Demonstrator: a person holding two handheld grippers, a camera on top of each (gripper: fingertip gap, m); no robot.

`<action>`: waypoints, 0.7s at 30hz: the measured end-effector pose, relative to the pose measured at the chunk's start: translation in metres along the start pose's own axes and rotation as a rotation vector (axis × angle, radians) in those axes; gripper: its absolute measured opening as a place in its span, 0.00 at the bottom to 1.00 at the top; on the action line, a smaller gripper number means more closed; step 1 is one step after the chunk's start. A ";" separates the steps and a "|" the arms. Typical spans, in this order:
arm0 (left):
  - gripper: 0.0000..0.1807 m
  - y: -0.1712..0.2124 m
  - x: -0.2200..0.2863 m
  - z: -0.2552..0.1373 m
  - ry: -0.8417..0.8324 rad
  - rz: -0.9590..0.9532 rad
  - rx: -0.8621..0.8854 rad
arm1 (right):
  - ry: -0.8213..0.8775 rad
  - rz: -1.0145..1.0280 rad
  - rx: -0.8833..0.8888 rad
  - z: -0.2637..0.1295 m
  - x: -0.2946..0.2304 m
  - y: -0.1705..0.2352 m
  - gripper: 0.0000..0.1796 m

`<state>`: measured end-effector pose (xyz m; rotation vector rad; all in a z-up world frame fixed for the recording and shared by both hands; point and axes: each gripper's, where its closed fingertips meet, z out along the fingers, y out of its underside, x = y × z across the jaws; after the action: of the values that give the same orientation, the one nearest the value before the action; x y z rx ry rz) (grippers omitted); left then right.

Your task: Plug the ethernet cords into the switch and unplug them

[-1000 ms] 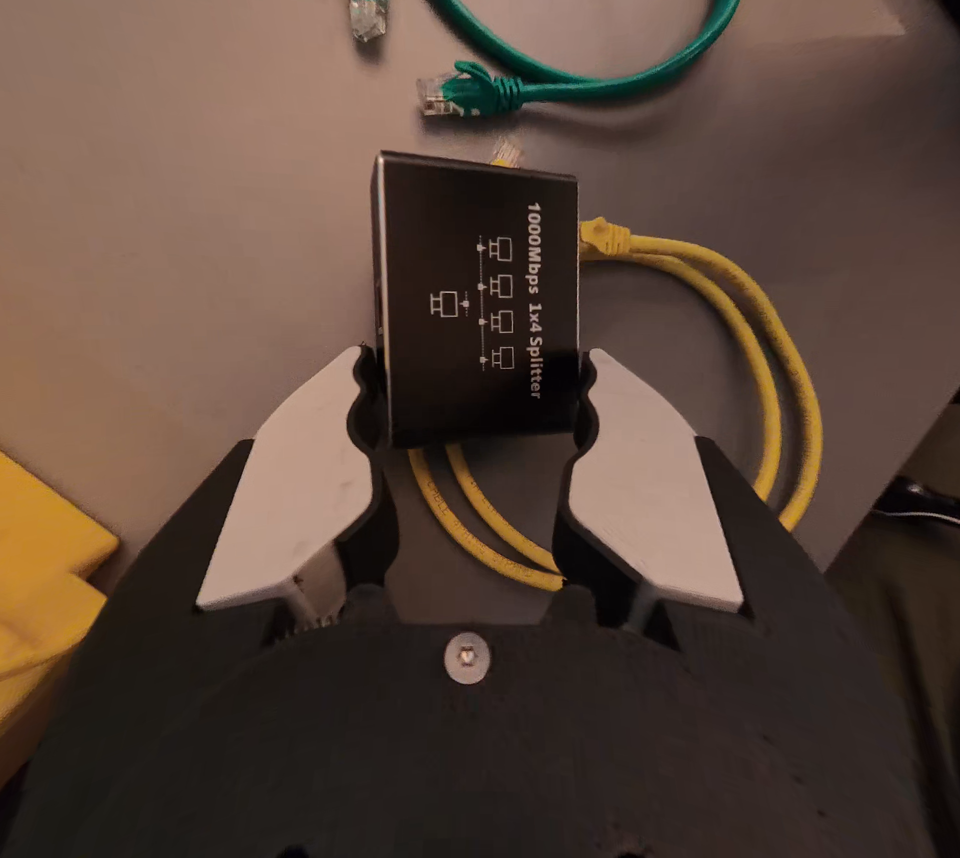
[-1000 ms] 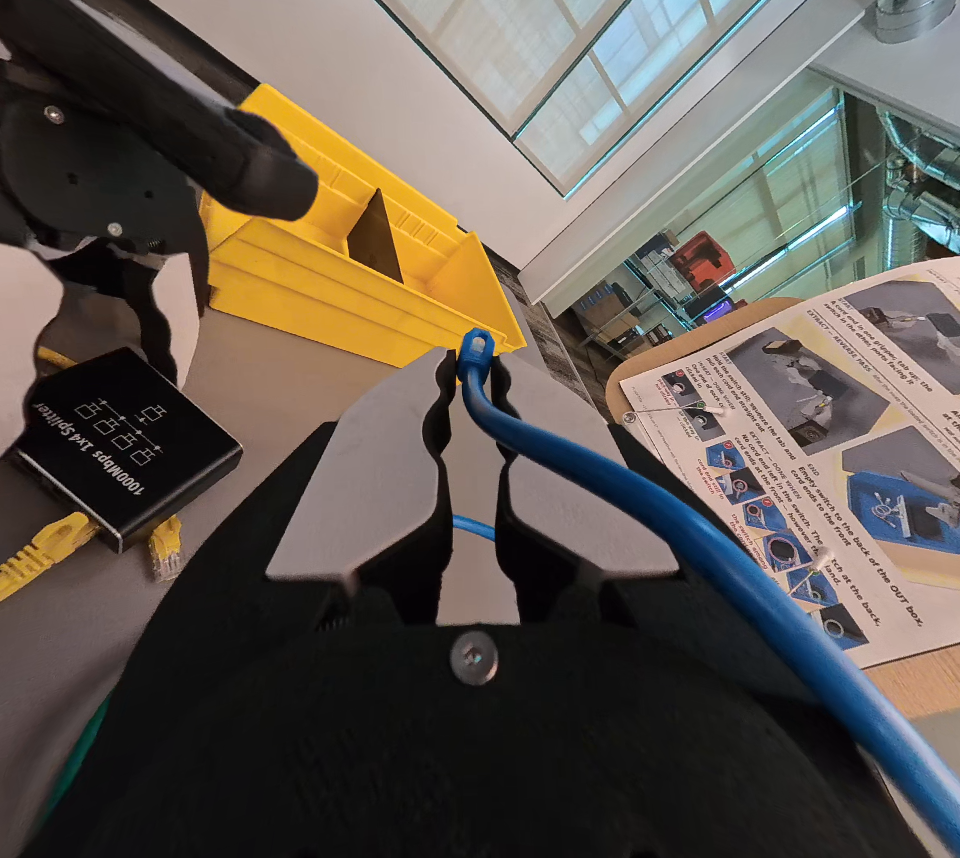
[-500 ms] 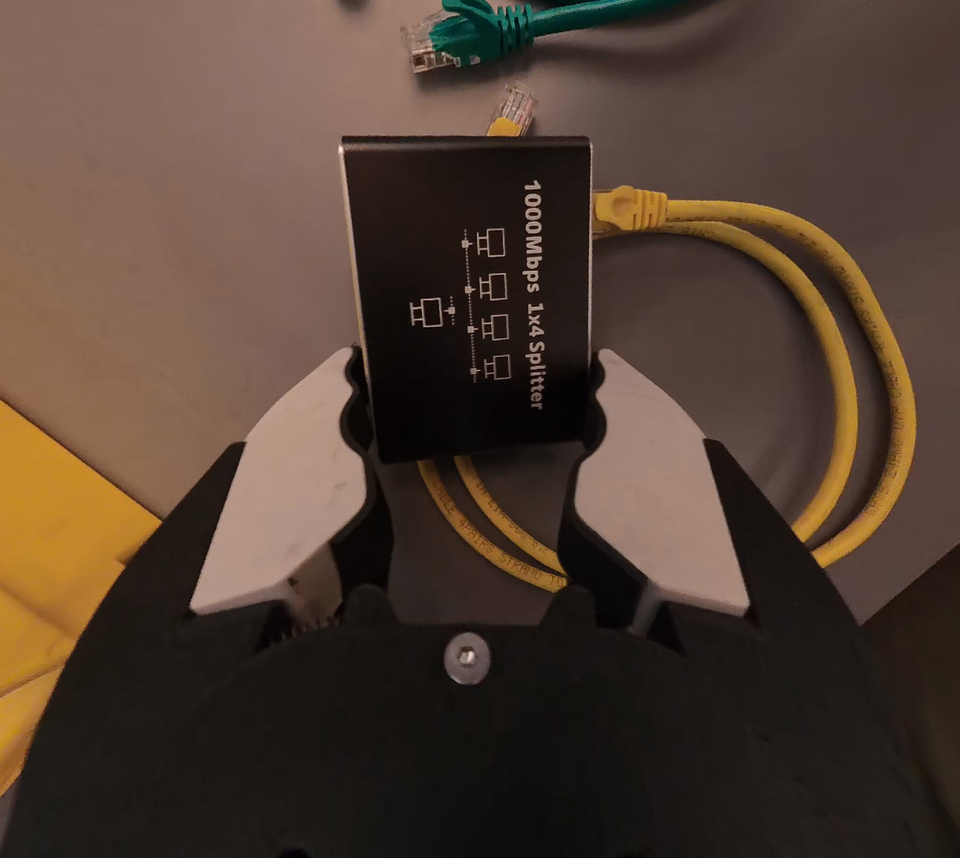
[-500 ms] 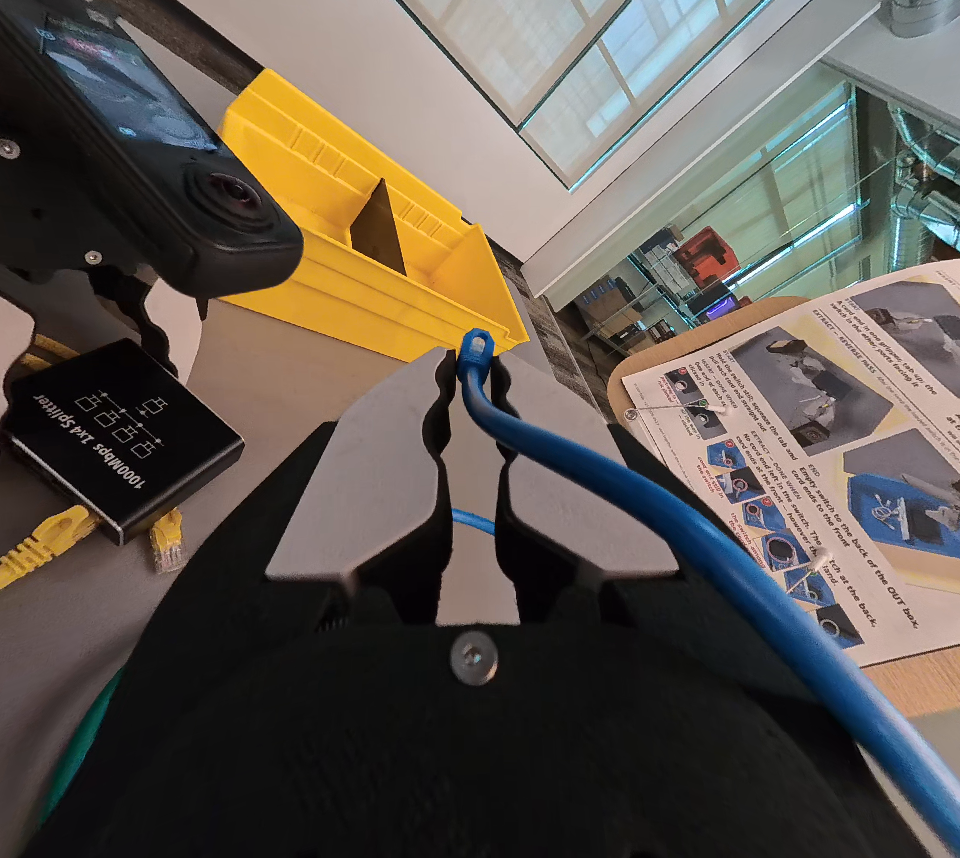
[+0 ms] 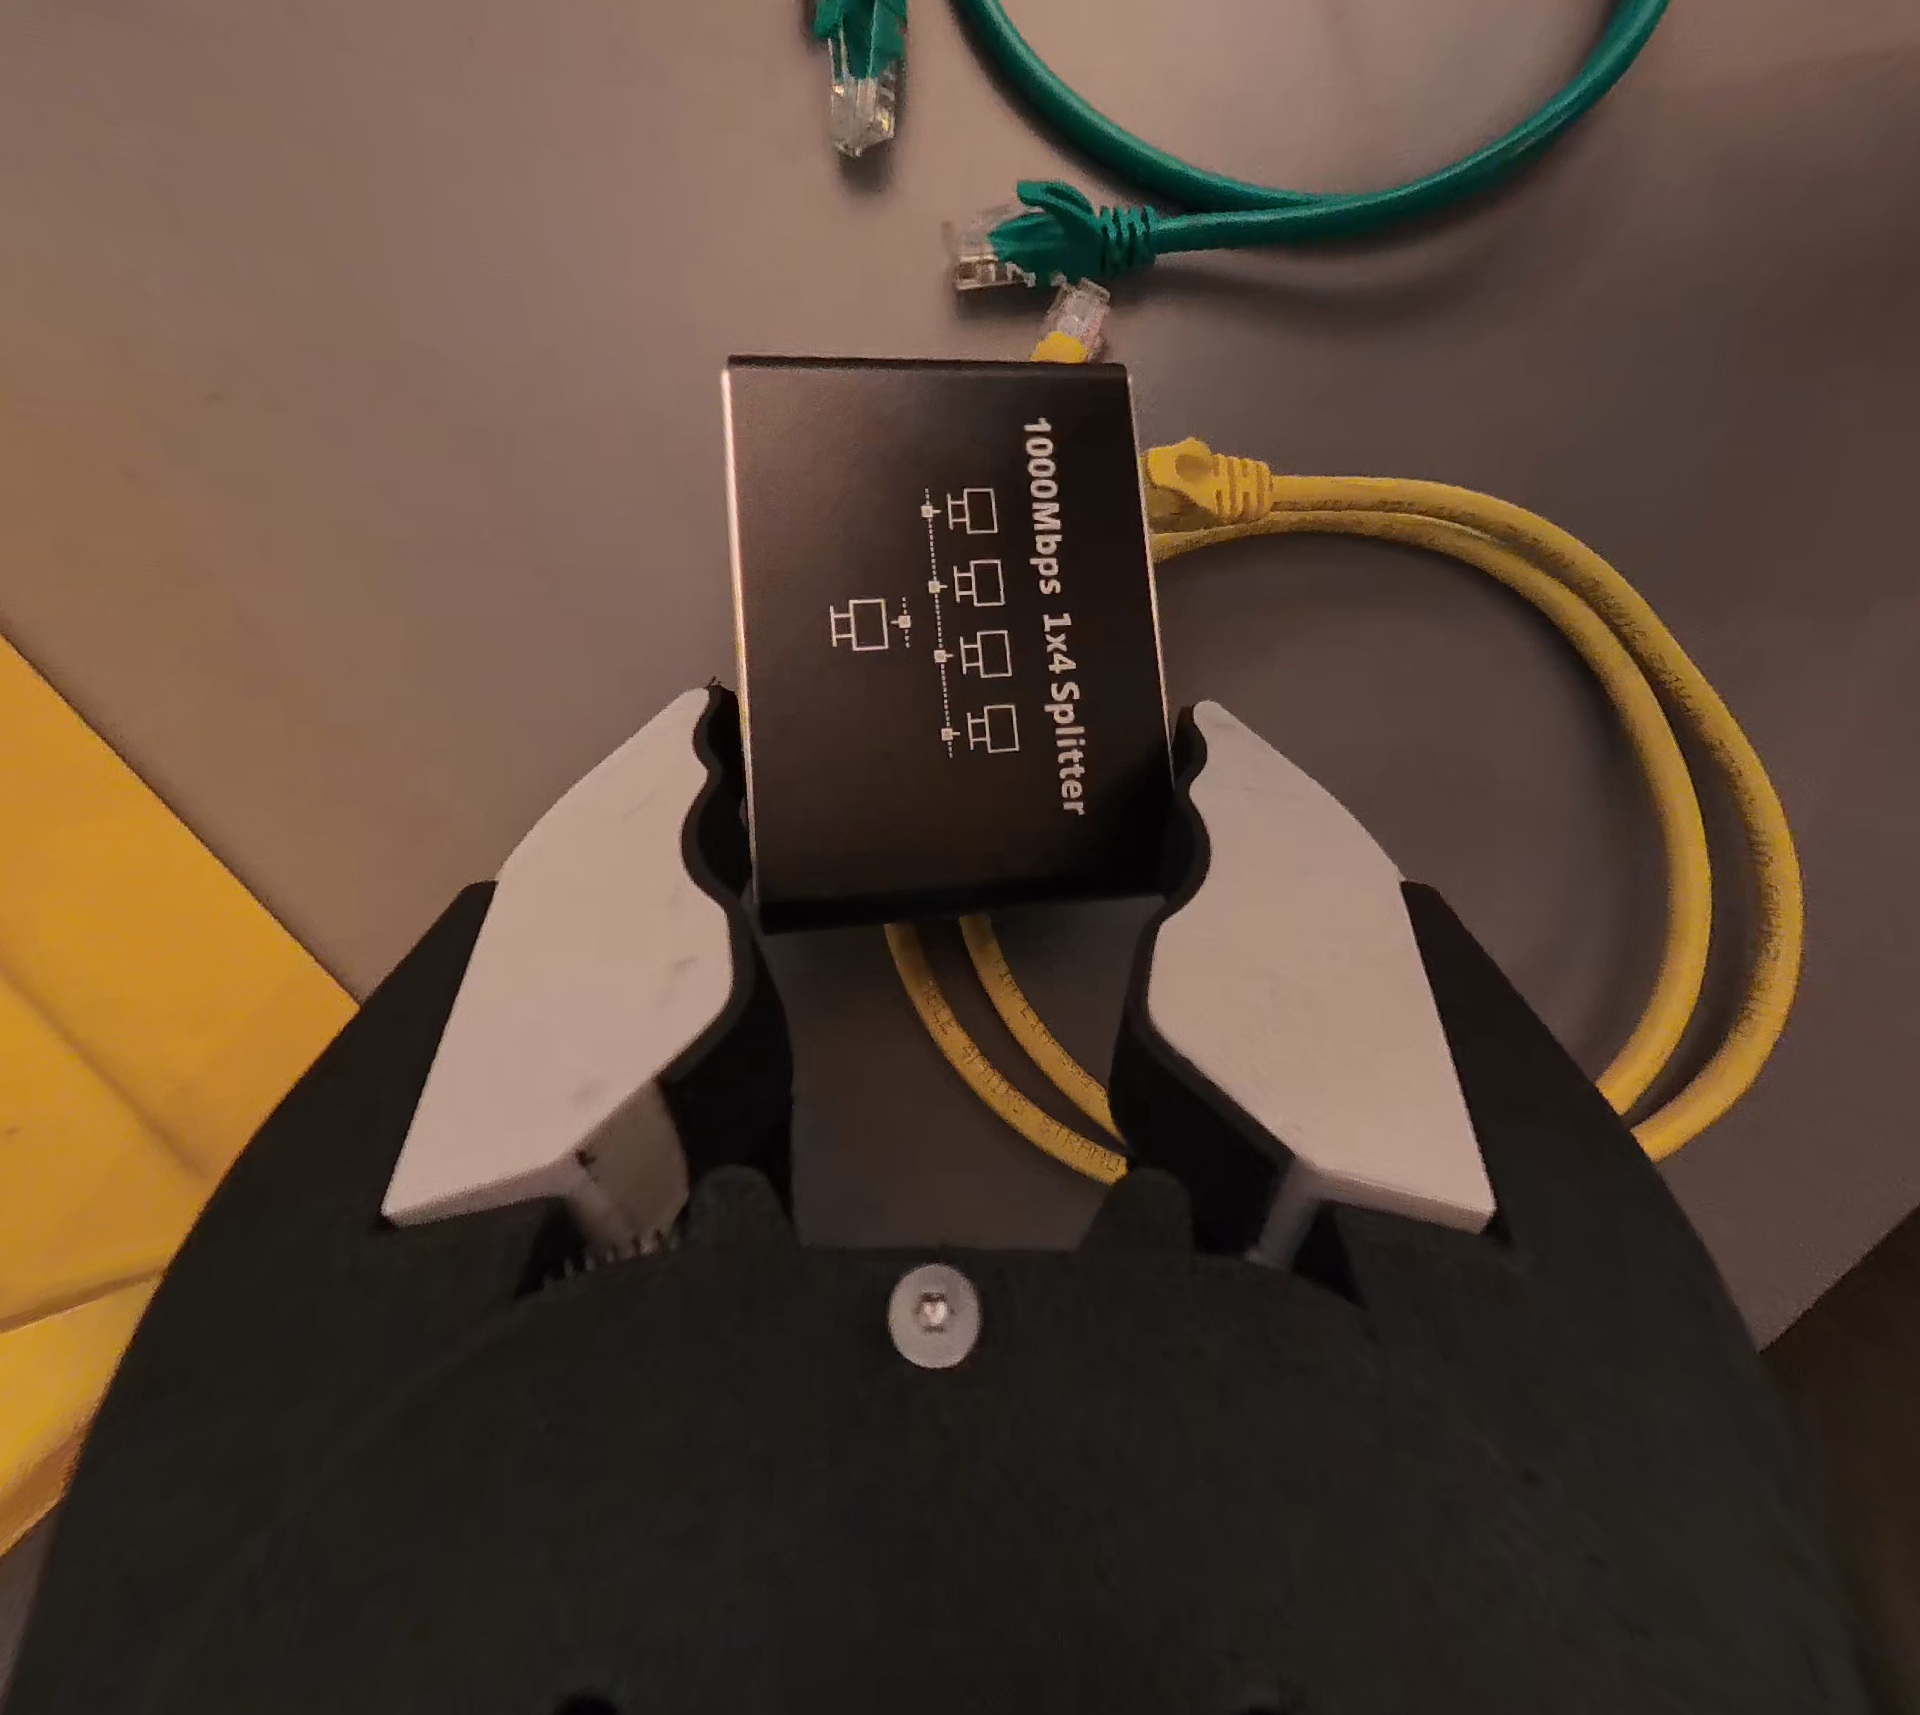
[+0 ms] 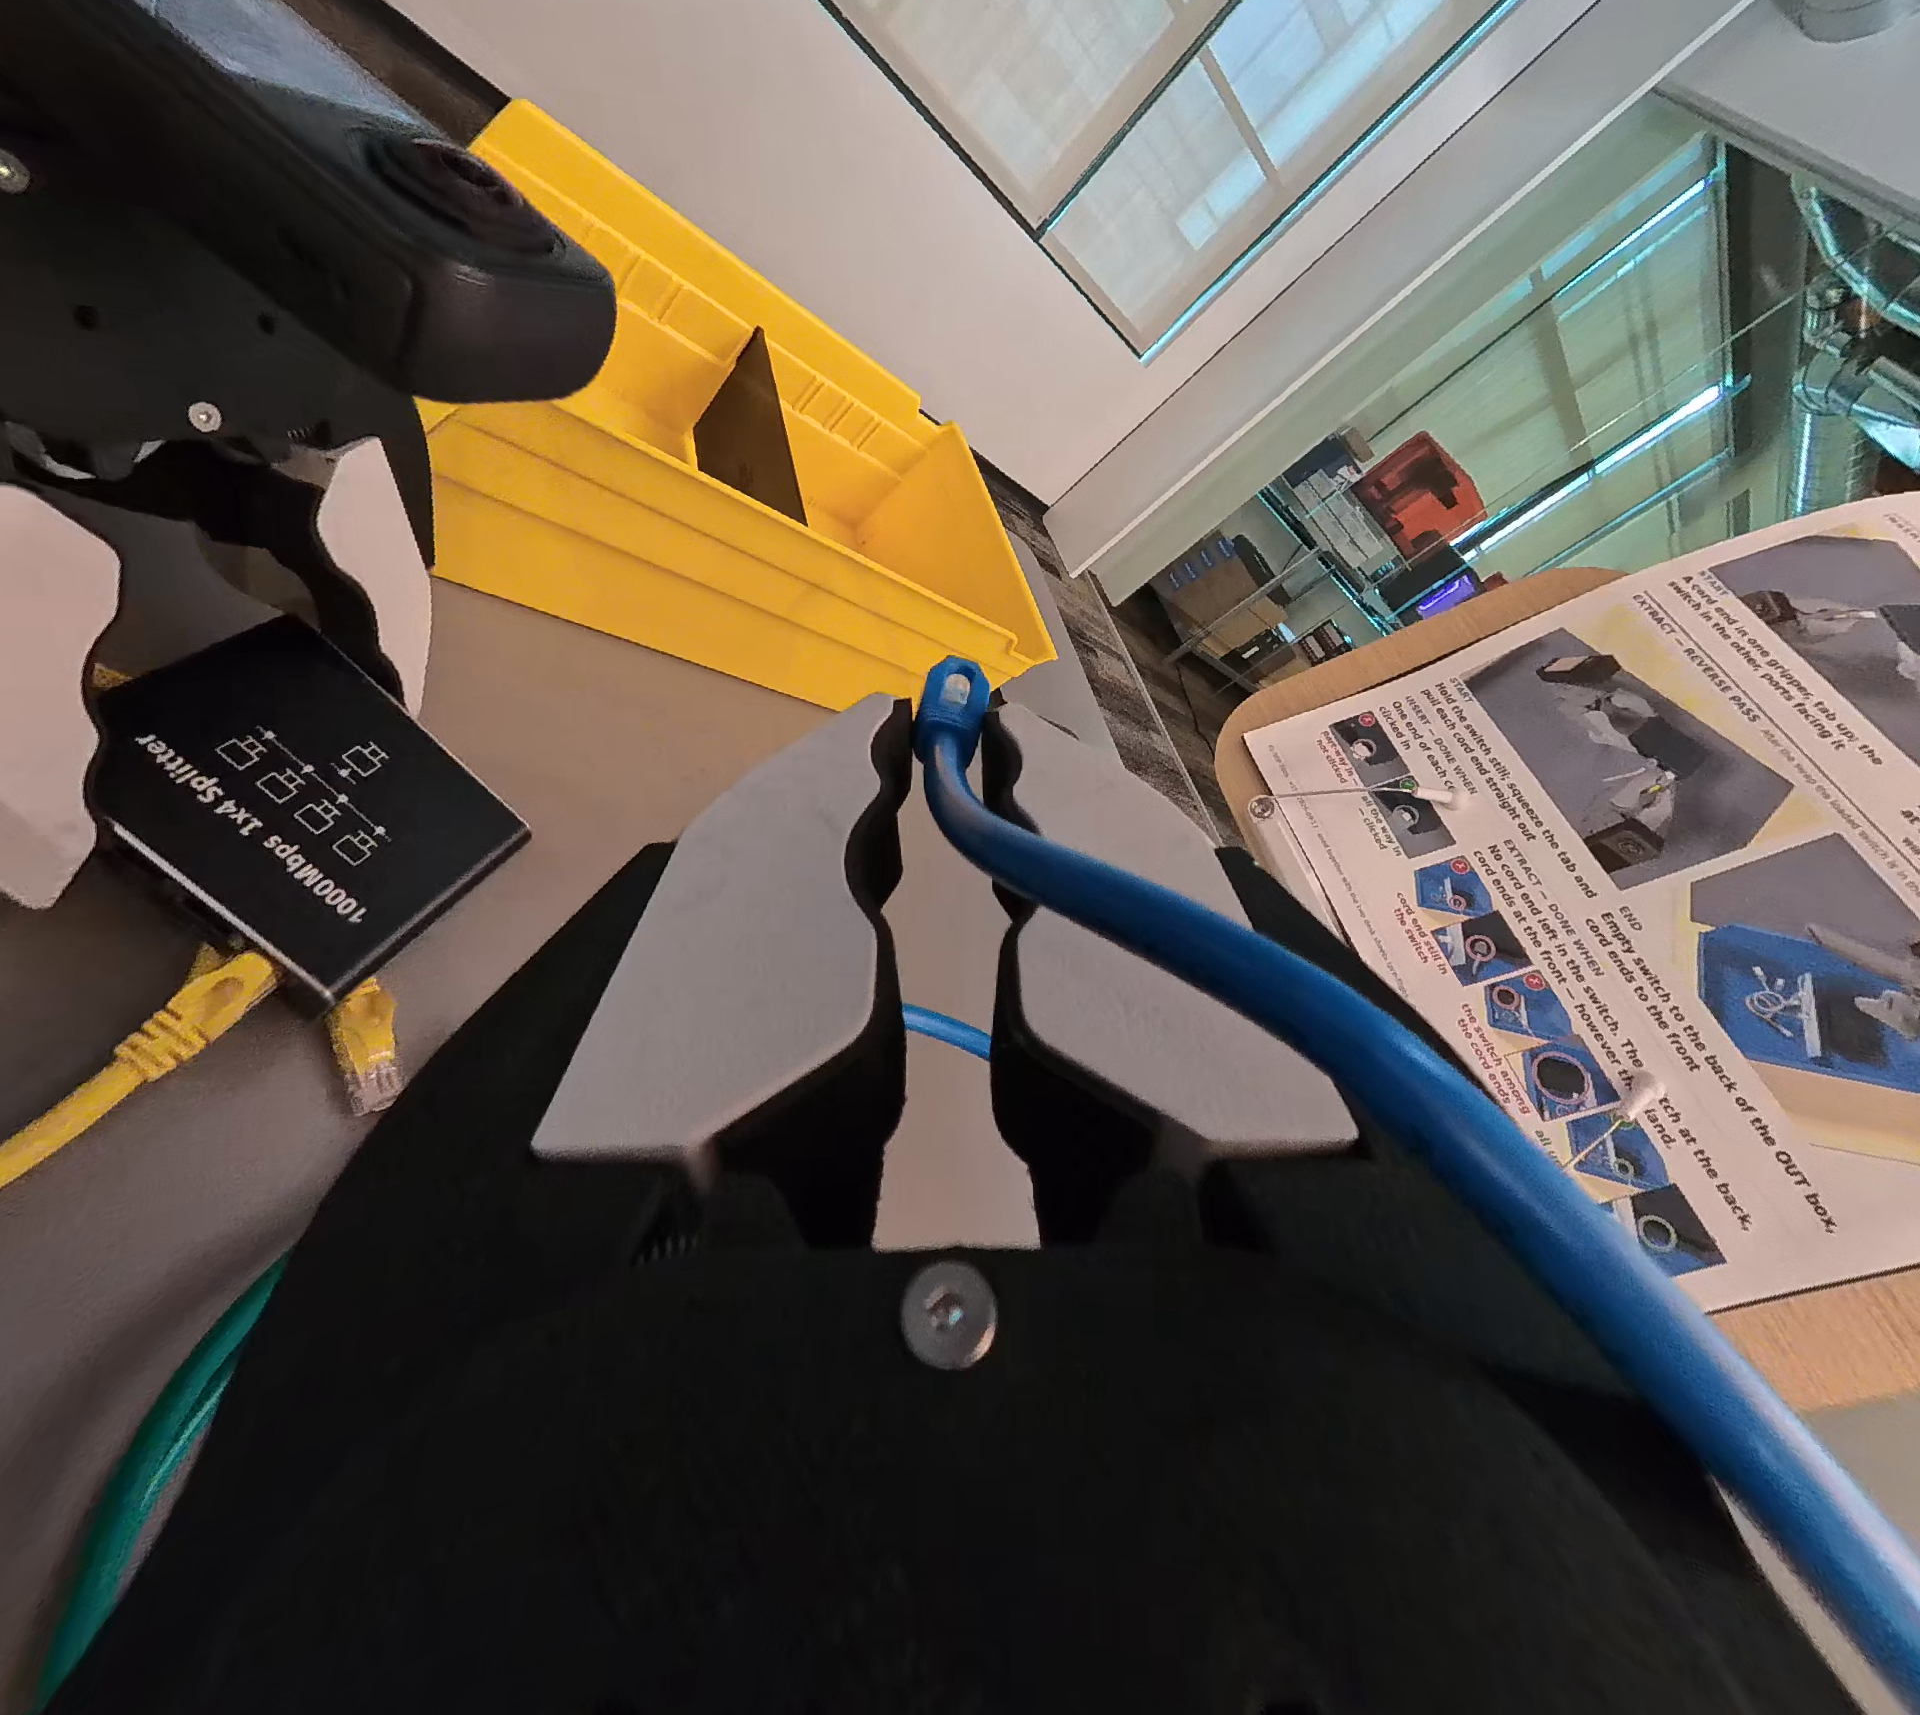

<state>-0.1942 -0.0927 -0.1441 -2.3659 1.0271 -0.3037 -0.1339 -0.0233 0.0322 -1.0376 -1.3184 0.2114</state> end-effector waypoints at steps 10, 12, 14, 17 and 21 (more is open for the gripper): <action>0.43 -0.016 0.000 -0.018 0.096 -0.121 0.168 | -0.002 -0.004 -0.011 0.001 0.000 0.004 0.07; 0.43 -0.019 0.000 -0.021 0.111 -0.136 0.197 | -0.004 -0.003 -0.012 0.001 -0.001 0.004 0.07; 0.43 -0.020 -0.001 -0.024 0.116 -0.148 0.212 | -0.009 -0.001 -0.014 0.001 -0.002 0.004 0.07; 0.43 -0.027 -0.001 -0.032 0.166 -0.196 0.265 | -0.022 0.006 -0.027 0.003 -0.004 0.007 0.07; 0.43 -0.039 -0.005 -0.049 0.234 -0.279 0.376 | -0.039 0.032 -0.033 0.005 -0.007 0.011 0.07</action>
<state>-0.1934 -0.0860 -0.0821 -2.1548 0.6612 -0.8191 -0.1356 -0.0194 0.0195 -1.0876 -1.3456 0.2354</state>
